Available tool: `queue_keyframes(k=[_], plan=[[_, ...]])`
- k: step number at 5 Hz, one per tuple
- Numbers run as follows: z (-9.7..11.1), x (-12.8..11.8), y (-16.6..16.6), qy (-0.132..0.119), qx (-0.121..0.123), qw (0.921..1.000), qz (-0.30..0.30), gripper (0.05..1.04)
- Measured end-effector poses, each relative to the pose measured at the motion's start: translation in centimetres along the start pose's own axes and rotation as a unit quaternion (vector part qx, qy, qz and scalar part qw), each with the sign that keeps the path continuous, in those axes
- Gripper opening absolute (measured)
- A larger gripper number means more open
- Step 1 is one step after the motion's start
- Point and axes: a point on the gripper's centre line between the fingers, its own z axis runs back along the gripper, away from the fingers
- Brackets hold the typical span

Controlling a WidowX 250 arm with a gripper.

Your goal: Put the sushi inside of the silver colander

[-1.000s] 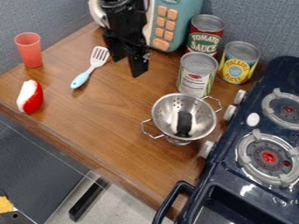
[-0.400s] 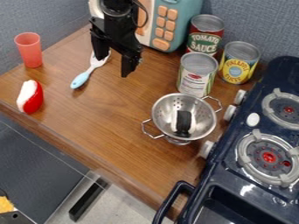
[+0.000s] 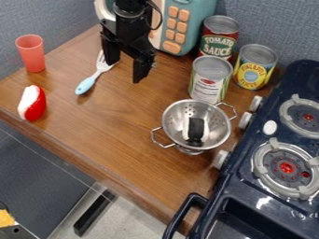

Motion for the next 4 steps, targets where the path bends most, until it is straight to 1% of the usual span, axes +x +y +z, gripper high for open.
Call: queue_keyframes(k=[1,2,4], plan=[[-0.34,-0.05,0.08,0.023,-0.026,0.9994,0.0,0.999],[-0.5,-0.2,0.61,0.059,-0.052,0.9966,0.024,0.999],[-0.56,-0.5,0.68,0.066,-0.055,0.9959,0.027,0.999]])
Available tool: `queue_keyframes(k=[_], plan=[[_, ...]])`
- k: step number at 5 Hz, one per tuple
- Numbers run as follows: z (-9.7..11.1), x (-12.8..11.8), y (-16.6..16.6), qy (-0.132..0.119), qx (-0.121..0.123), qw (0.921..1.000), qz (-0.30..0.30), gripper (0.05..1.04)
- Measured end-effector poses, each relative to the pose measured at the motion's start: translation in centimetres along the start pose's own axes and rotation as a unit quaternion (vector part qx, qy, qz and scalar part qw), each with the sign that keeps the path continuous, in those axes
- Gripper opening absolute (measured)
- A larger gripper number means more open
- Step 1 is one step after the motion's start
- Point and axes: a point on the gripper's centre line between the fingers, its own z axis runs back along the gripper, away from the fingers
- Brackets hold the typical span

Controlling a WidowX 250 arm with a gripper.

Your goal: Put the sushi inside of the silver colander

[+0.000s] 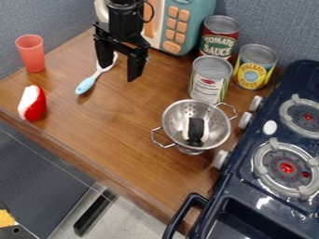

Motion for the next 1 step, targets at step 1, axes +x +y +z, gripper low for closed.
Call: queue_keyframes(k=[1], plan=[[0.03,0.06,0.02,-0.001,0.0,1.0,0.0,0.999]])
